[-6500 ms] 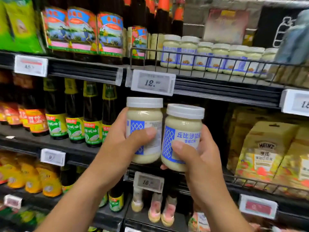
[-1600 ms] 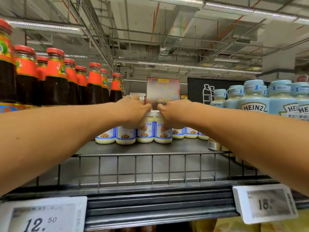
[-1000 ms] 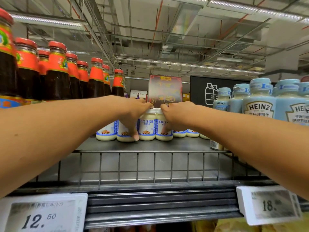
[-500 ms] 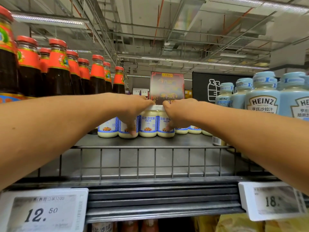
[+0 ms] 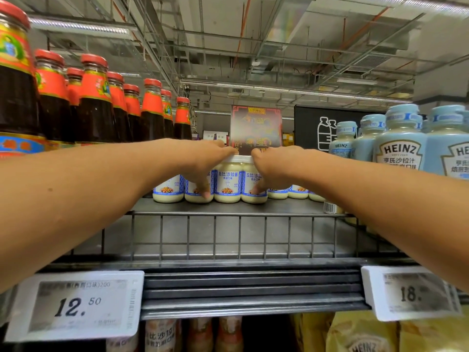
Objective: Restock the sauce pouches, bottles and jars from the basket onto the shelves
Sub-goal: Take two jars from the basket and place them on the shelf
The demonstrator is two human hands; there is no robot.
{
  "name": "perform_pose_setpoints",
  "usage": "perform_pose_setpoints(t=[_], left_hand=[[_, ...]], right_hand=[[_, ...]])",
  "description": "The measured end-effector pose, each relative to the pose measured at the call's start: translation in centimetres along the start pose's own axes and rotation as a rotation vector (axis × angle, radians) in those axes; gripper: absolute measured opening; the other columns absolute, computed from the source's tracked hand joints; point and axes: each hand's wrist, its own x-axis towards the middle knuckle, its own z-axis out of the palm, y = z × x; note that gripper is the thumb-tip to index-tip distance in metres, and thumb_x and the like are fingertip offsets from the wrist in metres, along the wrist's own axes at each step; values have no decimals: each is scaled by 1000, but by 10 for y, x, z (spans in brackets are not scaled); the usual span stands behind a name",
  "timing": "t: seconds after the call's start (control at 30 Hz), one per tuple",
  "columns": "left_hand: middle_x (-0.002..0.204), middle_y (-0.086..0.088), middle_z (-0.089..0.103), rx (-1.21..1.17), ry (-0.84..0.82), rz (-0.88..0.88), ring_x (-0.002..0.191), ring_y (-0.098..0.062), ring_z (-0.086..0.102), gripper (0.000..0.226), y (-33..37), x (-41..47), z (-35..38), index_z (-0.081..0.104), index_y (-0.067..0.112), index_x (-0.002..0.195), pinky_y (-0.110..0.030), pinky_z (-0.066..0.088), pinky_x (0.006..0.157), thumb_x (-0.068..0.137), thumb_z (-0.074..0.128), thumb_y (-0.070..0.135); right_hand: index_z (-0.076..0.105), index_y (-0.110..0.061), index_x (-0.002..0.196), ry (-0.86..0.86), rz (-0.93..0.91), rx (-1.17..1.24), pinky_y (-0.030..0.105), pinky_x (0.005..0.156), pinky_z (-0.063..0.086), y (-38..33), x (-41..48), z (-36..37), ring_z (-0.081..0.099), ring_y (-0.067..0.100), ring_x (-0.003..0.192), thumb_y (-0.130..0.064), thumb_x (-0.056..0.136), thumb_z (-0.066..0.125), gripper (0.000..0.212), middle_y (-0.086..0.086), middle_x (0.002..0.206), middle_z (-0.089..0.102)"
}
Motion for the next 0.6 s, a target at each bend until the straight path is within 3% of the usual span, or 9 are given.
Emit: perform_pose_setpoints(t=[0.07,0.13,0.27,0.37,0.6], left_hand=[[149,-3,33,7,4,-8,131,-29,41,130,0,-1,-1,8,28,157,-39,39,101,58,92,44],[150,-4,32,-3,20,-15,131,-30,41,130,-1,-2,-4,6,29,157,-41,39,103,59,91,47],[149,-4,33,-37,55,-11,134,-30,40,121,-3,-10,-15,9,32,156,-41,38,105,65,85,54],[149,-3,35,-22,81,-17,132,-28,43,107,-2,-18,-27,17,31,155,-41,40,104,71,79,57],[142,-4,47,-30,165,57,124,-24,50,76,15,-39,-48,33,26,148,-39,44,101,86,67,54]], right_hand=[[35,-10,136,1,-4,0,31,50,31,0,-2,-2,49,22,80,-62,87,64,77,2,91,50],[31,-10,141,4,-11,-4,33,56,36,0,-5,-4,49,23,84,-62,88,62,81,8,108,59],[21,-14,152,60,-18,10,37,66,37,5,-12,-14,57,33,108,-64,88,60,90,13,133,55],[26,-19,148,95,-13,51,35,63,35,7,-20,-26,54,30,98,-63,89,60,82,11,132,58],[35,-21,141,160,1,106,38,70,44,-1,-52,-47,58,31,101,-68,90,54,72,10,129,60]])
